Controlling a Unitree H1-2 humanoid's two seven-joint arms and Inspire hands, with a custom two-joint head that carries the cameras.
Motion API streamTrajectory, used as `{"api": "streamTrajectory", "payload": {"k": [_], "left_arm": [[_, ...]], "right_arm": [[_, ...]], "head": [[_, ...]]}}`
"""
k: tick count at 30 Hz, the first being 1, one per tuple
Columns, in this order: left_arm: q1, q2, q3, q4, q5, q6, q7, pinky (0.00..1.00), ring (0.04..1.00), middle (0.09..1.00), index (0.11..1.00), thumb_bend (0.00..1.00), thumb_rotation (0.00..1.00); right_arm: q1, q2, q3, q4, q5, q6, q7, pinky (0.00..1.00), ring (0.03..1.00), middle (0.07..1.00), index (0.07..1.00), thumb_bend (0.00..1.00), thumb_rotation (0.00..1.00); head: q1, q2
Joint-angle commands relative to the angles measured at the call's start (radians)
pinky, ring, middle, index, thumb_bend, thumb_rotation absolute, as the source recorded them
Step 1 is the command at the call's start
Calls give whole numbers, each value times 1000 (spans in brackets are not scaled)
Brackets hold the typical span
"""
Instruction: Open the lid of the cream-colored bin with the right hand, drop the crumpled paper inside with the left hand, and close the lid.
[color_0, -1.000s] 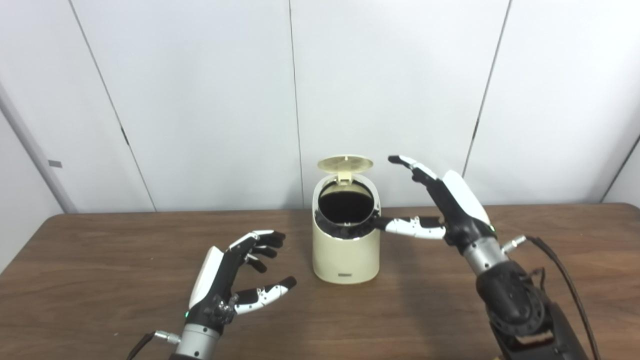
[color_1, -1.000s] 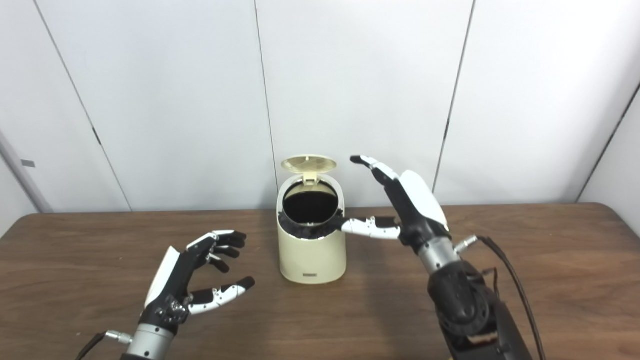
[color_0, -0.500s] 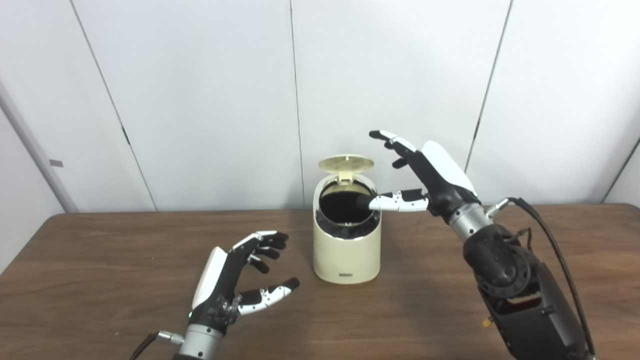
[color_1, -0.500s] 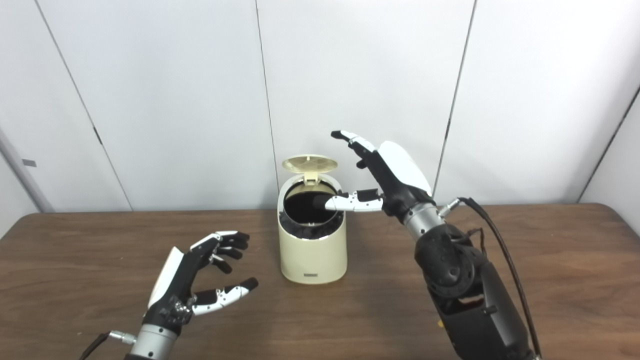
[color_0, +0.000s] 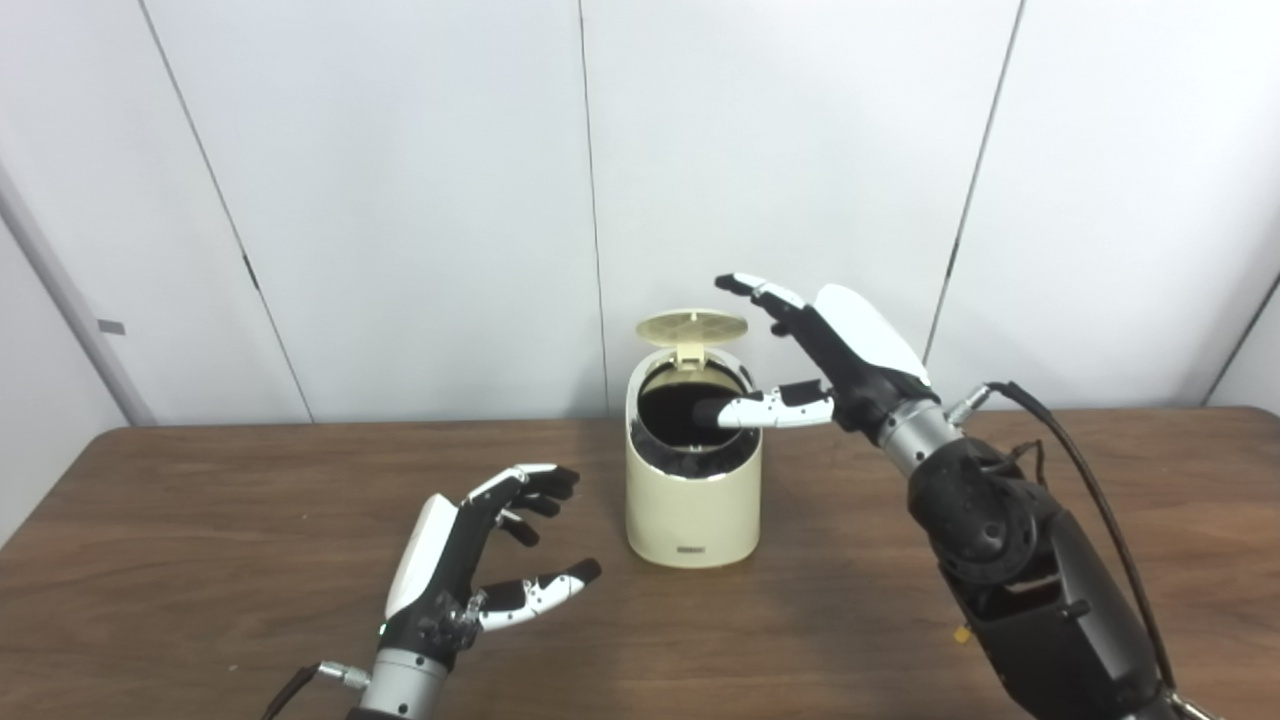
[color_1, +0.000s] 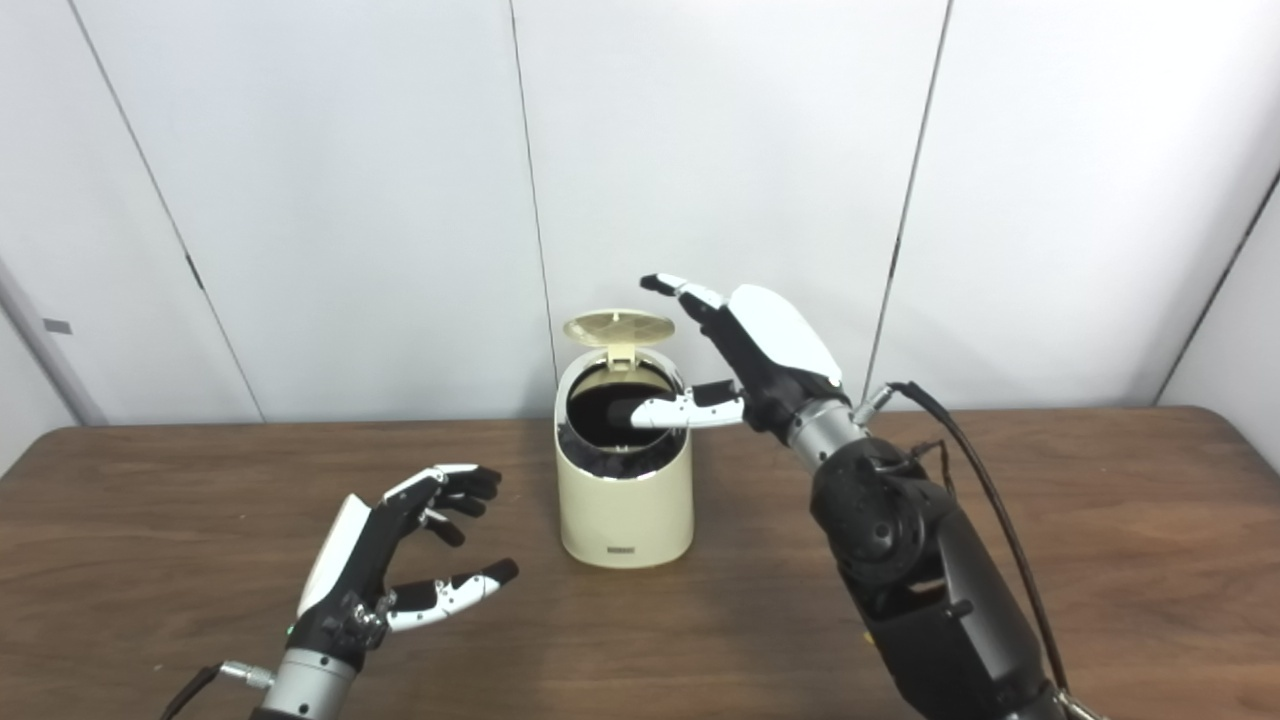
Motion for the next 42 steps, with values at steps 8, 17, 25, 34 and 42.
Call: {"api": "streamTrajectory", "payload": {"k": [8, 17, 25, 34, 42], "left_arm": [[-34, -5, -2, -9, 14, -25, 22, 511, 650, 694, 710, 679, 88], [-35, -14, -1, -20, 13, -10, 18, 520, 666, 700, 709, 692, 88], [-36, -16, -1, -27, 20, -4, 15, 514, 660, 696, 709, 690, 92], [-37, -15, 2, -32, 18, 1, 10, 524, 656, 694, 710, 686, 109], [-38, -15, 5, -23, 6, -8, 12, 529, 649, 686, 705, 687, 93]], "right_arm": [[-50, -3, 13, -76, -10, -24, 12, 856, 967, 880, 861, 733, 628], [-38, -12, 9, -129, 0, -39, 41, 835, 958, 859, 829, 715, 586], [-23, -25, 10, -152, -9, -56, 58, 811, 945, 834, 812, 701, 581], [-7, -42, 13, -154, -9, -37, 106, 823, 928, 815, 793, 693, 578], [9, -43, 9, -127, -9, -45, 113, 877, 921, 801, 776, 708, 575]], "head": [[7, 4], [11, 12], [17, 22], [22, 30], [22, 31]]}}
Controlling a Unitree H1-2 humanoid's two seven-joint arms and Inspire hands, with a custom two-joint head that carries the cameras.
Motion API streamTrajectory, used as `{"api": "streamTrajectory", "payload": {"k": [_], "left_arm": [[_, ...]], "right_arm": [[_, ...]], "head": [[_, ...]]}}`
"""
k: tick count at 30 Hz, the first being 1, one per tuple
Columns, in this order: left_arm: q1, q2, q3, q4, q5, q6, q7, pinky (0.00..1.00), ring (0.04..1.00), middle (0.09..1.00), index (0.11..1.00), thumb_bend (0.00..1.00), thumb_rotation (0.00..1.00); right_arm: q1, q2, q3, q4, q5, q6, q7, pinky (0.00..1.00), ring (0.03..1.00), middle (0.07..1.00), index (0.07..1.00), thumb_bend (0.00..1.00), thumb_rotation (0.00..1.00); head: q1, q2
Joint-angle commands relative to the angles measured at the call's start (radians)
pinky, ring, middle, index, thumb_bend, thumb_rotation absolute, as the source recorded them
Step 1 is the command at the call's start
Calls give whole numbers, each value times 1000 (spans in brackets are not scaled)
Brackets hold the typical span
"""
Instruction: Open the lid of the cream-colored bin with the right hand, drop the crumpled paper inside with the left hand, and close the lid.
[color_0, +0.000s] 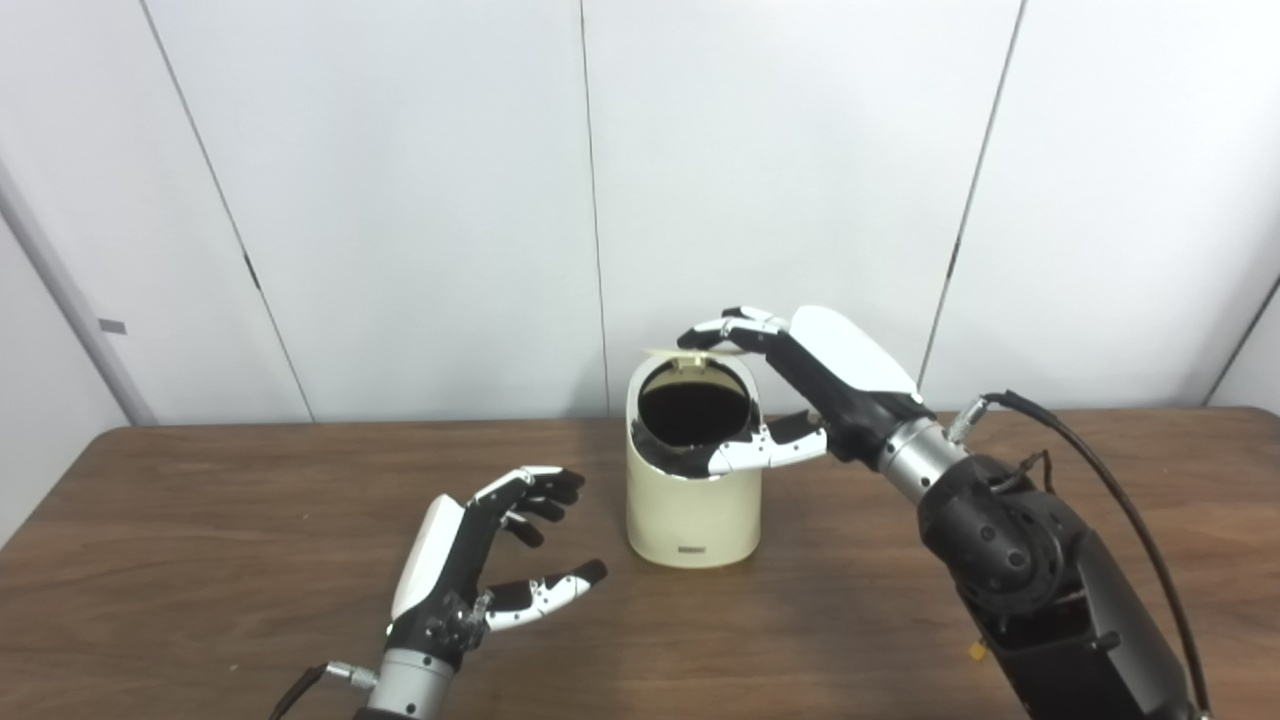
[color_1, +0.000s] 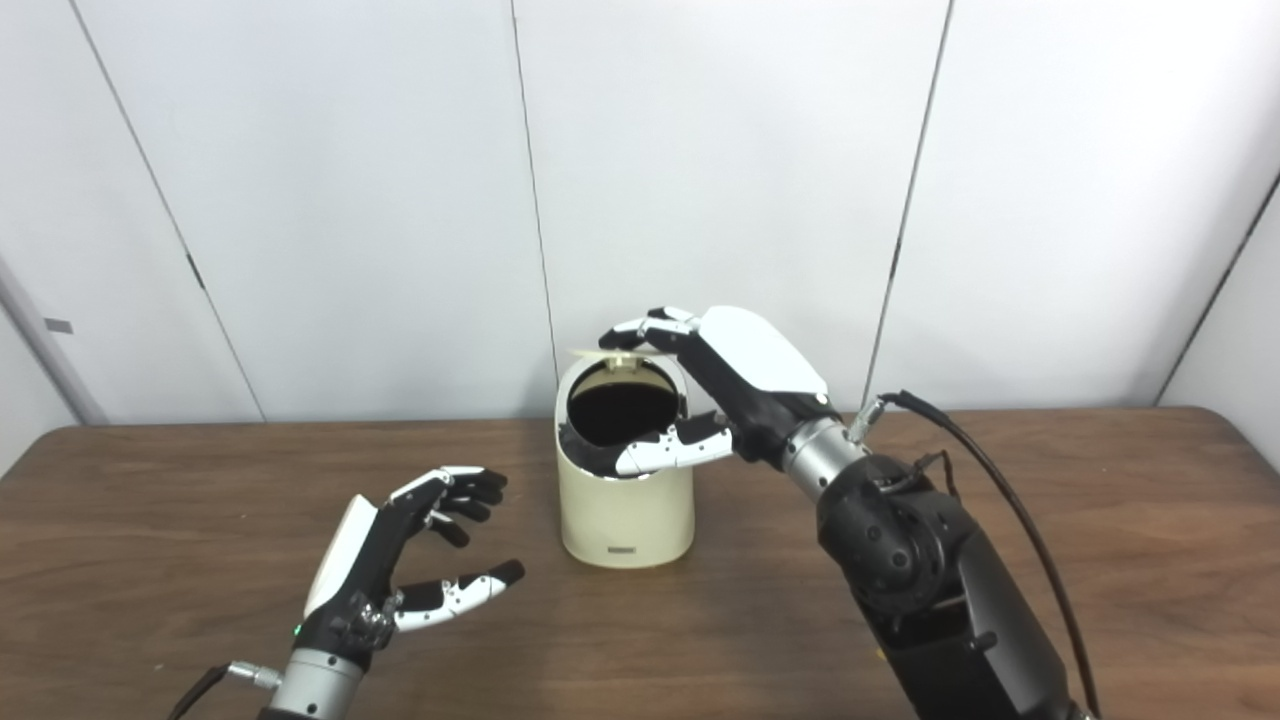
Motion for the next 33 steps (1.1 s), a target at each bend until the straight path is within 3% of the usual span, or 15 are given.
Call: {"api": "streamTrajectory", "payload": {"k": [1, 8, 11, 19, 25, 33], "left_arm": [[-37, 0, 5, -25, -12, -19, 13, 527, 650, 686, 705, 688, 92], [-37, 0, 4, -32, -6, -9, 11, 524, 647, 684, 706, 686, 104], [-36, -3, 3, -33, -2, -4, 12, 532, 647, 683, 705, 690, 109], [-32, -8, -1, -44, 1, 9, 10, 530, 654, 688, 702, 693, 109], [-30, -11, -5, -50, 3, 15, 8, 531, 653, 688, 703, 685, 109], [-29, -15, -3, -51, 1, 17, 10, 521, 648, 688, 701, 693, 109]], "right_arm": [[-30, -11, -10, -9, 2, -21, -8, 876, 920, 800, 775, 709, 575], [-25, -24, 5, 4, -35, -61, -25, 890, 871, 766, 755, 697, 569], [-22, -28, 13, 1, -51, -52, -3, 952, 869, 764, 755, 691, 578], [-6, -26, 17, -30, -41, 7, 67, 916, 934, 805, 780, 690, 560], [0, -45, 44, -31, -77, -38, 71, 862, 934, 795, 778, 697, 563], [10, -55, 61, -29, -85, -55, 82, 877, 929, 775, 771, 709, 528]], "head": [[-1, 6], [2, 14], [4, 17], [10, 26], [16, 34], [16, 40]]}}
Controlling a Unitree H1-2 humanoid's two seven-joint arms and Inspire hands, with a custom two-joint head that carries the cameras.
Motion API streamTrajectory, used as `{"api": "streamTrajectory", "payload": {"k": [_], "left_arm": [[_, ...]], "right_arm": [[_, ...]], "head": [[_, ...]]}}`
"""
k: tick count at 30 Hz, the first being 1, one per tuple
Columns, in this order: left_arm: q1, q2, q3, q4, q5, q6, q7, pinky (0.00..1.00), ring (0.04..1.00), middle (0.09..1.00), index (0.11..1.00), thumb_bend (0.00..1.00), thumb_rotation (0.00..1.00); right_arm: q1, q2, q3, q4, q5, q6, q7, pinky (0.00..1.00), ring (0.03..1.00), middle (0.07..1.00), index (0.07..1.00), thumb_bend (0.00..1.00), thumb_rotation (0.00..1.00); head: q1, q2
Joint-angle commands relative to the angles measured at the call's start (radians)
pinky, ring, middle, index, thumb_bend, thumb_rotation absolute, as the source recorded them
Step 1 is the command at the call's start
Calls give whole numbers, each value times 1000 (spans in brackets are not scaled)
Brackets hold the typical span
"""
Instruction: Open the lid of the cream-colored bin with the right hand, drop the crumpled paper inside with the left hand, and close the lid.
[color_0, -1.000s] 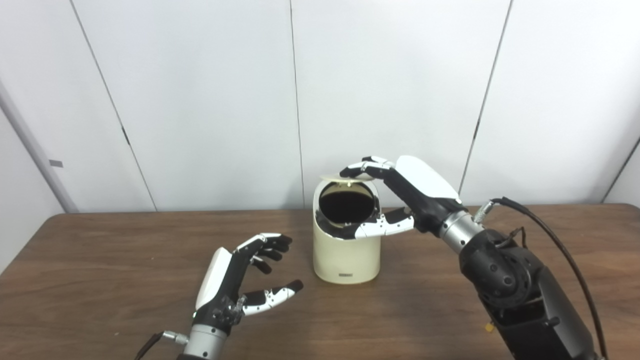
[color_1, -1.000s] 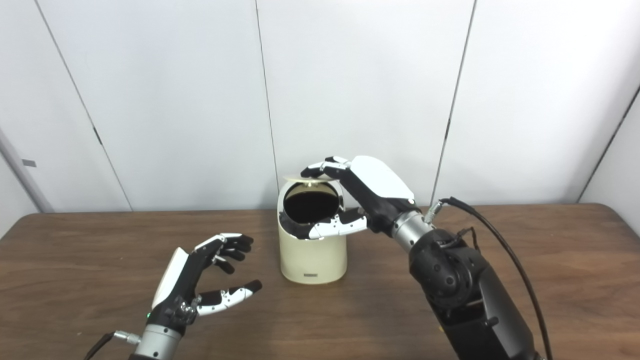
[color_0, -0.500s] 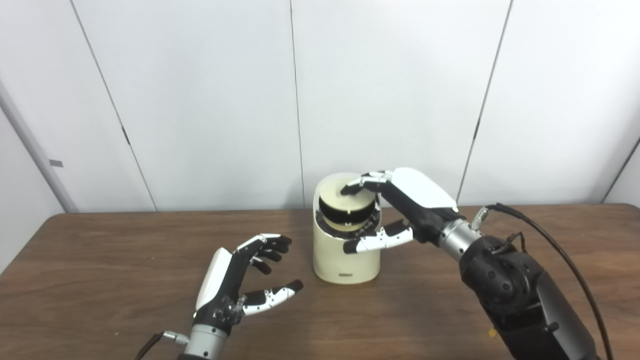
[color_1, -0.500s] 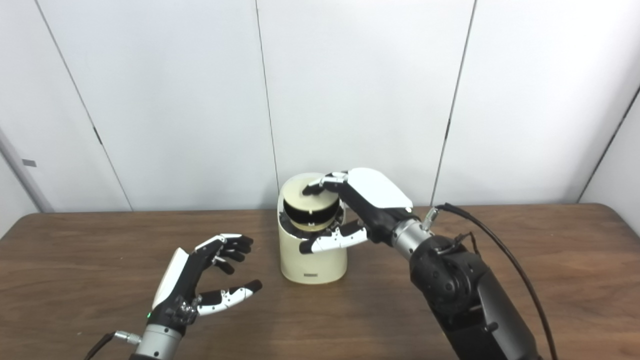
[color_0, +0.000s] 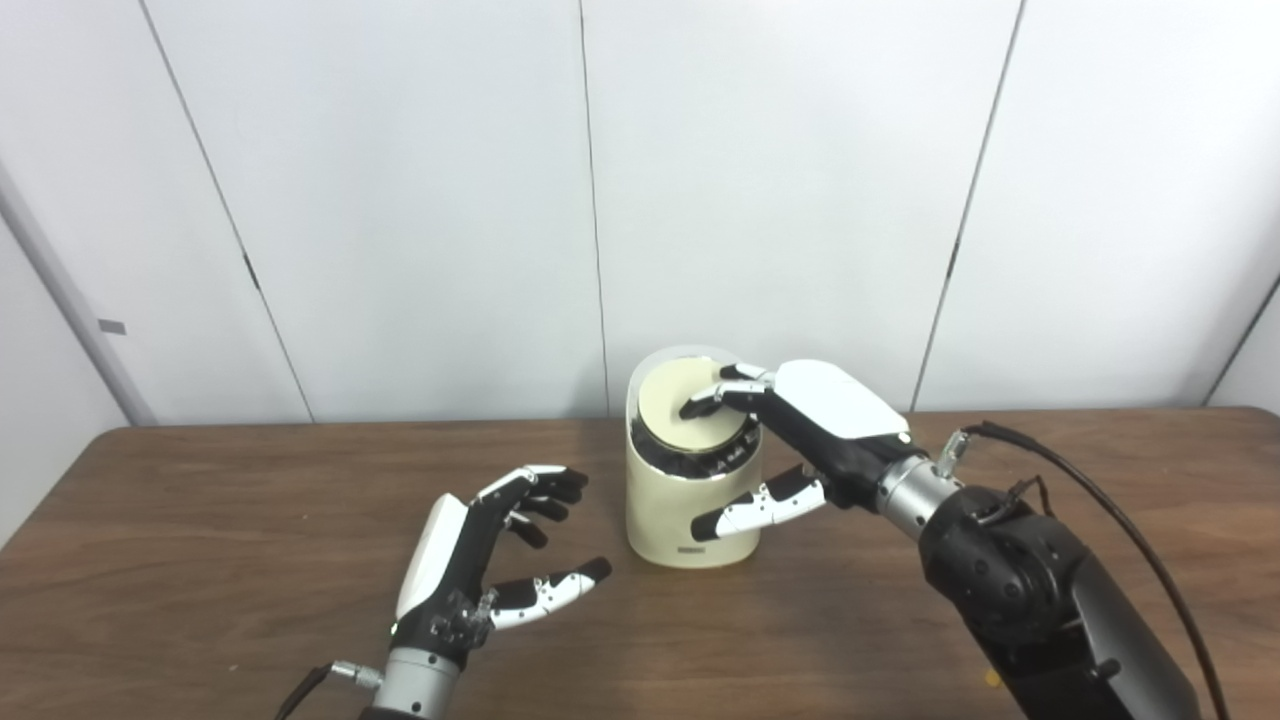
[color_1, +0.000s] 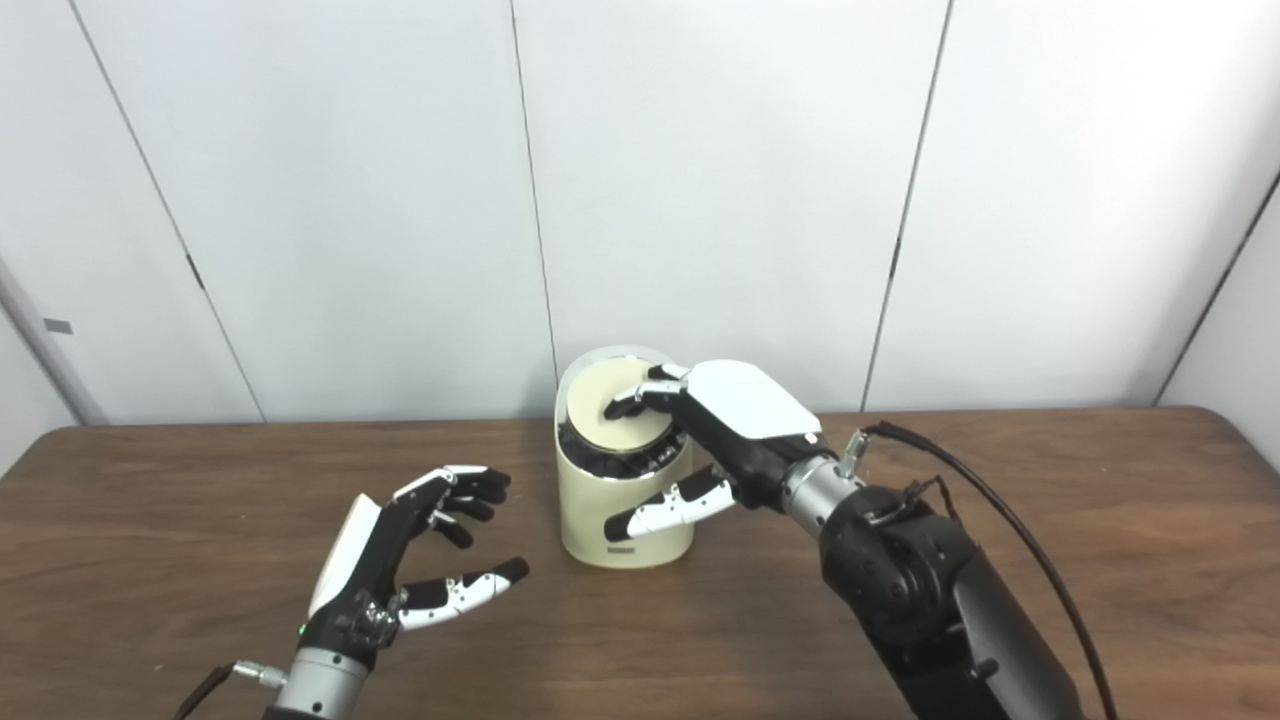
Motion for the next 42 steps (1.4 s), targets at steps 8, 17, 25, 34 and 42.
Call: {"api": "streamTrajectory", "payload": {"k": [8, 17, 25, 34, 42], "left_arm": [[-24, -5, 2, -49, -6, -1, 9, 517, 647, 685, 700, 690, 105], [-21, -4, 0, -60, -1, 6, 8, 525, 650, 685, 700, 690, 110], [-18, -4, 1, -64, -6, 13, 6, 512, 645, 682, 697, 697, 121], [-13, -1, -1, -73, -8, 20, 4, 506, 642, 679, 699, 693, 128], [-13, -3, 0, -73, -9, 23, 4, 510, 645, 681, 698, 697, 127]], "right_arm": [[-6, -17, 9, -31, -24, -37, 1, 901, 924, 761, 756, 709, 547], [15, -19, 20, -23, -61, -70, -6, 964, 929, 746, 737, 708, 538], [20, -29, 44, -10, -99, -75, 21, 994, 918, 740, 728, 716, 545], [18, -39, 58, -16, -104, -62, 66, 984, 923, 738, 727, 732, 563], [18, -56, 83, -5, -152, -102, 51, 924, 902, 723, 721, 753, 595]], "head": [[4, 14], [7, 27], [10, 33], [14, 45], [14, 45]]}}
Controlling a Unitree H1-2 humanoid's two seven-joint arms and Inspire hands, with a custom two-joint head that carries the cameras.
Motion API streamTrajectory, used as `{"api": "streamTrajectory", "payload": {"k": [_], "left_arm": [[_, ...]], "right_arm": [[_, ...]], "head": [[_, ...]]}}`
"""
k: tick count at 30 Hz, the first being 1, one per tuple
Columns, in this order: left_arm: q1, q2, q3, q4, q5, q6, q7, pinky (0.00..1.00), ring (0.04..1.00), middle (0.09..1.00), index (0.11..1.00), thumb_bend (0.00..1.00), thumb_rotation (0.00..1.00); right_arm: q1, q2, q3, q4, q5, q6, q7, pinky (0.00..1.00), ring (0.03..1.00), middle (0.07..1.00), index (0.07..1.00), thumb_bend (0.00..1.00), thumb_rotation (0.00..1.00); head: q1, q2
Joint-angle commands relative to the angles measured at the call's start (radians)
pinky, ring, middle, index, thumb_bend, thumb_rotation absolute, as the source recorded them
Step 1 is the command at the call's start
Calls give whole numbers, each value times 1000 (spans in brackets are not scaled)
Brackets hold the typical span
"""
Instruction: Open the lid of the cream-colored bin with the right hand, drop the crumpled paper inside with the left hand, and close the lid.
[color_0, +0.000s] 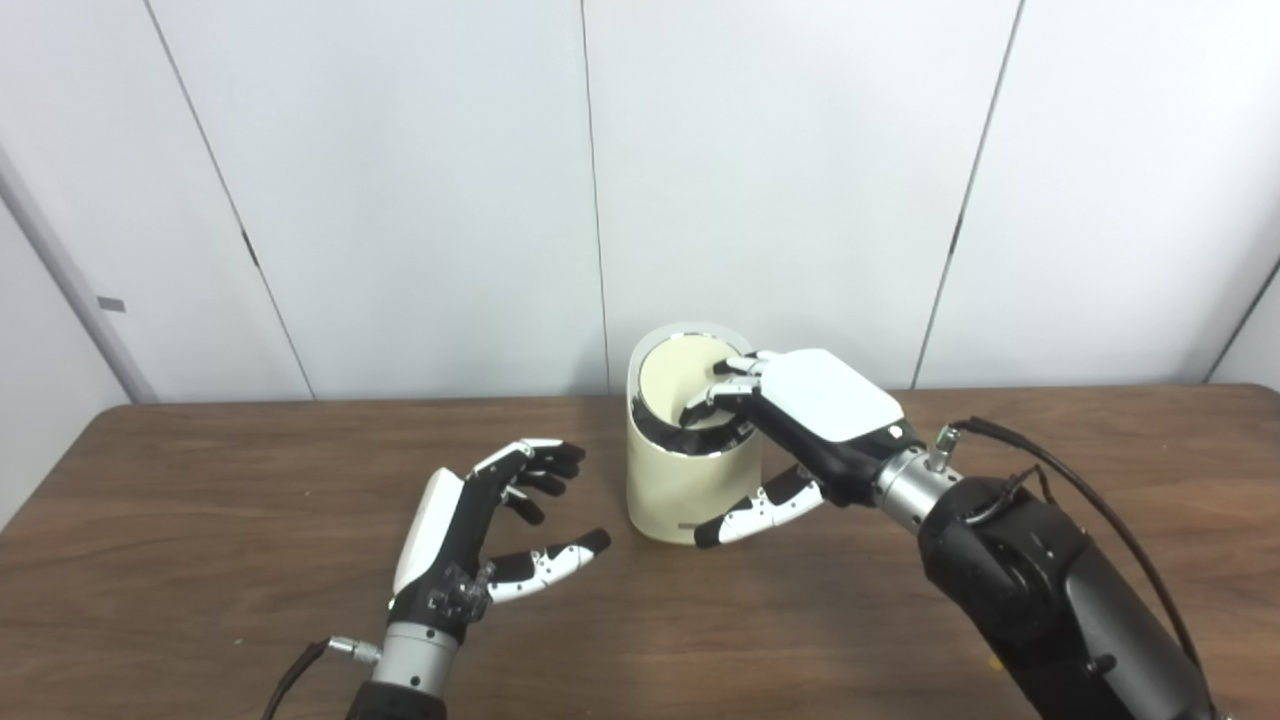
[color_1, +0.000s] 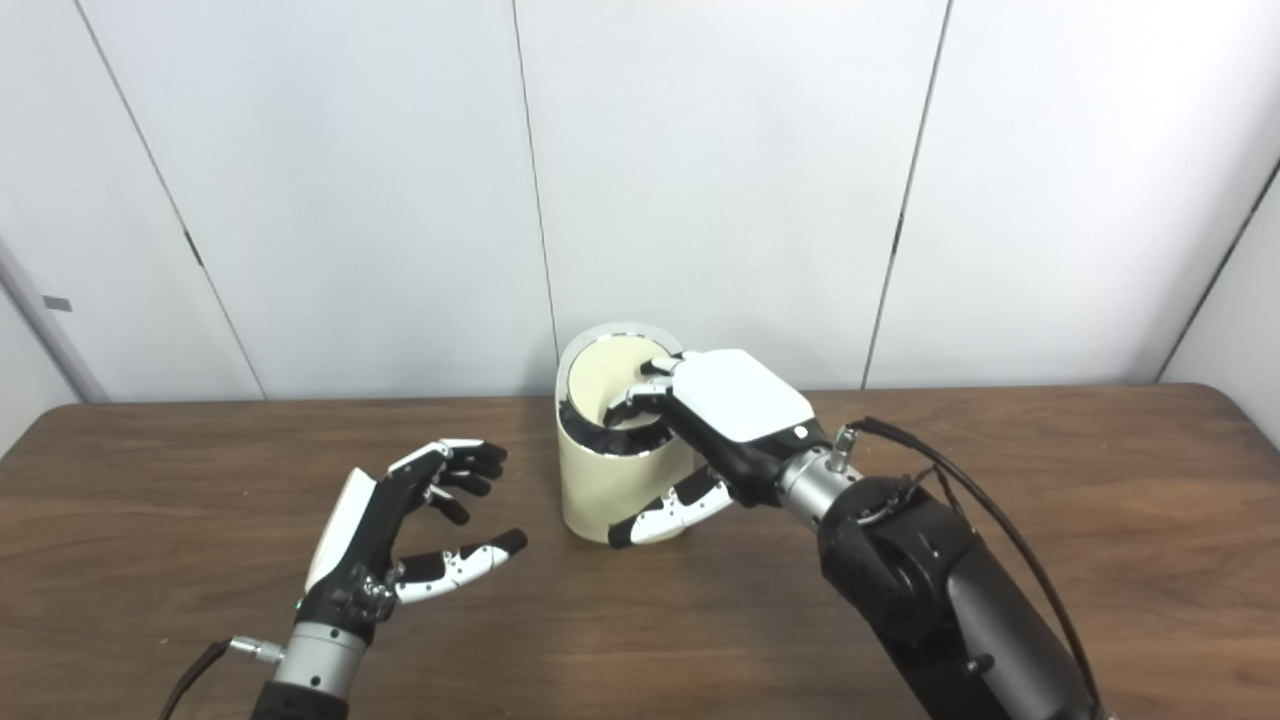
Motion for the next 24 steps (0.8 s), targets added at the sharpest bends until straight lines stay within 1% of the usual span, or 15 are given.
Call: {"api": "streamTrajectory", "payload": {"k": [1, 6, 10, 12, 14, 15, 16, 21, 24], "left_arm": [[-22, 0, 1, -30, -7, -16, 7, 510, 646, 680, 698, 697, 126], [-25, 4, 1, -27, -12, -21, 5, 518, 651, 684, 699, 692, 125], [-26, 7, 3, -26, -12, -18, 3, 518, 657, 687, 699, 691, 133], [-27, 8, 3, -26, -12, -20, 3, 519, 658, 686, 699, 693, 130], [-28, 9, 3, -24, -13, -23, 2, 519, 657, 685, 698, 693, 121], [-28, 10, 3, -24, -13, -24, 2, 520, 655, 685, 698, 692, 119], [-28, 10, 3, -23, -13, -24, 2, 522, 657, 685, 698, 692, 117], [-29, 11, 2, -23, -7, -26, 4, 521, 649, 682, 695, 698, 123], [-29, 12, 2, -24, -14, -27, 2, 518, 649, 683, 696, 697, 118]], "right_arm": [[5, -24, 23, 14, -20, -15, 51, 925, 902, 723, 720, 753, 596], [5, -24, 22, 12, -22, -13, 63, 927, 903, 733, 724, 744, 611], [5, -18, 4, -1, -1, -7, 57, 990, 920, 741, 740, 730, 602], [7, -8, -18, -12, 24, -10, 29, 995, 920, 746, 741, 718, 590], [9, 2, -39, -20, 49, -12, 11, 979, 913, 744, 739, 704, 554], [9, 5, -46, -23, 59, -10, 8, 990, 917, 751, 745, 695, 552], [8, 10, -59, -33, 70, -8, 1, 996, 934, 772, 768, 664, 580], [0, 19, -103, -58, 88, -2, -27, 930, 918, 783, 781, 661, 562], [6, 26, -125, -67, 101, 2, -34, 945, 911, 789, 787, 672, 545]], "head": [[1, 4], [2, 0], [0, -3], [-1, -4], [0, -8], [0, -8], [0, -9], [-1, -12], [-2, -13]]}}
